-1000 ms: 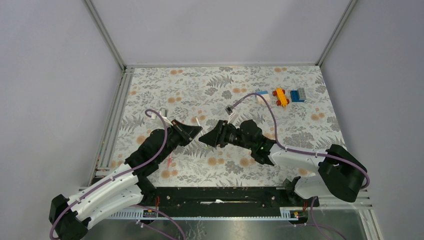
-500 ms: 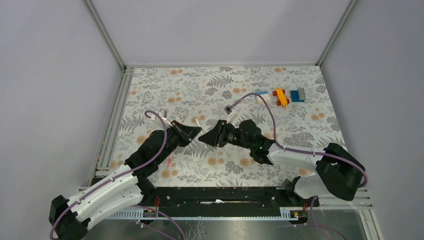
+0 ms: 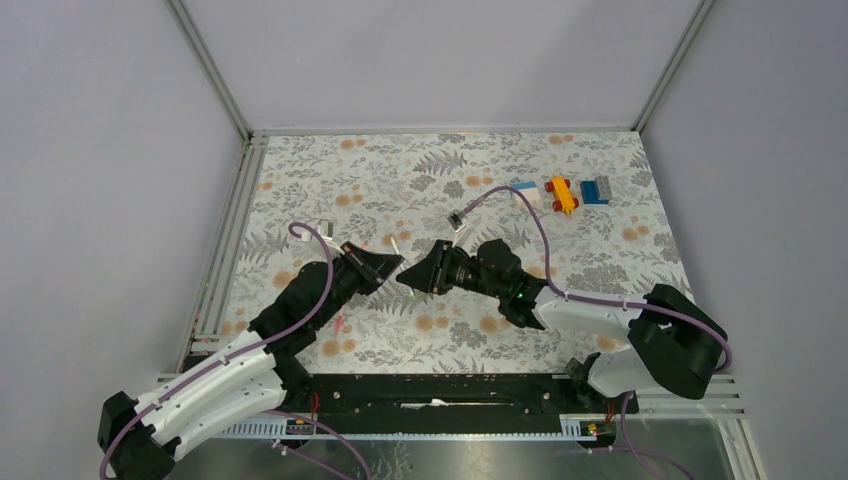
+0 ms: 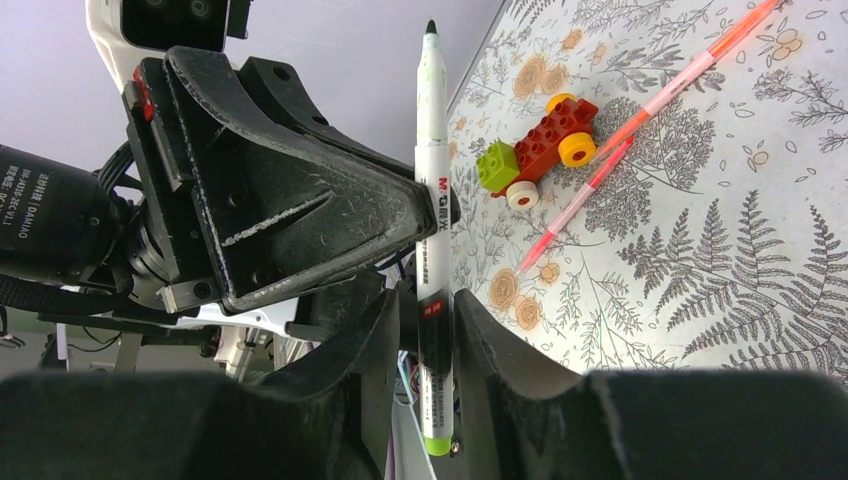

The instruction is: Insert the pens into the pen caps

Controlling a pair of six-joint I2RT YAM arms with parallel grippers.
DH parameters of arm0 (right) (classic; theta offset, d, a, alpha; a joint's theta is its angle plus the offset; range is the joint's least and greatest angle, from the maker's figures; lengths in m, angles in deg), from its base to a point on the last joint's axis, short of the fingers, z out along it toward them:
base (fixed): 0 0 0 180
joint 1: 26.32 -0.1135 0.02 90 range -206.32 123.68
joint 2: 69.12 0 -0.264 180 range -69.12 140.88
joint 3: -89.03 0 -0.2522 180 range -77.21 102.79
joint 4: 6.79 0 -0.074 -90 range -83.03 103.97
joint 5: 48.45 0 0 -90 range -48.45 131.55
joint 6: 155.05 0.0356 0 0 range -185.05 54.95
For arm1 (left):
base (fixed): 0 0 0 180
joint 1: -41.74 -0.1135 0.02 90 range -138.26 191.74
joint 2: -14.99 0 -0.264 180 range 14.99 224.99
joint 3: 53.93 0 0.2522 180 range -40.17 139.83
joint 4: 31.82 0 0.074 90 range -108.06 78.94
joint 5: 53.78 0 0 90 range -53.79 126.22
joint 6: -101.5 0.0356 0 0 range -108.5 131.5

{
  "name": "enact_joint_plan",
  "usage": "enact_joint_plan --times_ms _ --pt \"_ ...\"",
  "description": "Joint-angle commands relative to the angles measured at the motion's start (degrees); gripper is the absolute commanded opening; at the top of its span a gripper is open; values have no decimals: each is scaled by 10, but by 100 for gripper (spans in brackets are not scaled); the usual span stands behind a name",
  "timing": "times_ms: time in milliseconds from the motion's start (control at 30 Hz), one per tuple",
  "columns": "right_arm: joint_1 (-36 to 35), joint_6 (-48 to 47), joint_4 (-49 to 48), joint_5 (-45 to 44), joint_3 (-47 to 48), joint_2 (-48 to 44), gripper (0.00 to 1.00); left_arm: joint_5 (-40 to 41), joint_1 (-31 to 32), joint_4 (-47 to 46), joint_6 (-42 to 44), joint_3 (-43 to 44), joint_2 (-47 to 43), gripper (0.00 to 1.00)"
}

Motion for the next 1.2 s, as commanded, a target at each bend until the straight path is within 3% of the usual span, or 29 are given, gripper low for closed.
enact_joint_plan --times_ms 0,200,467,800,1100,1167 --pt "-3 1 -34 19 19 6 33 -1 1 -41 -8 -1 -9 0" --pt "-3 4 -39 21 17 10 33 3 1 -41 -9 -4 -11 0" --pt "-2 5 -43 21 16 14 24 6 1 -38 -10 -6 -14 0" --pt "-3 2 -43 20 18 7 30 8 1 -35 -12 -7 -13 0" --pt "-2 0 -42 17 17 5 20 8 1 -33 -12 -9 -13 0" --pt "-3 -1 -41 18 17 5 10 9 1 -32 -12 -9 -12 0"
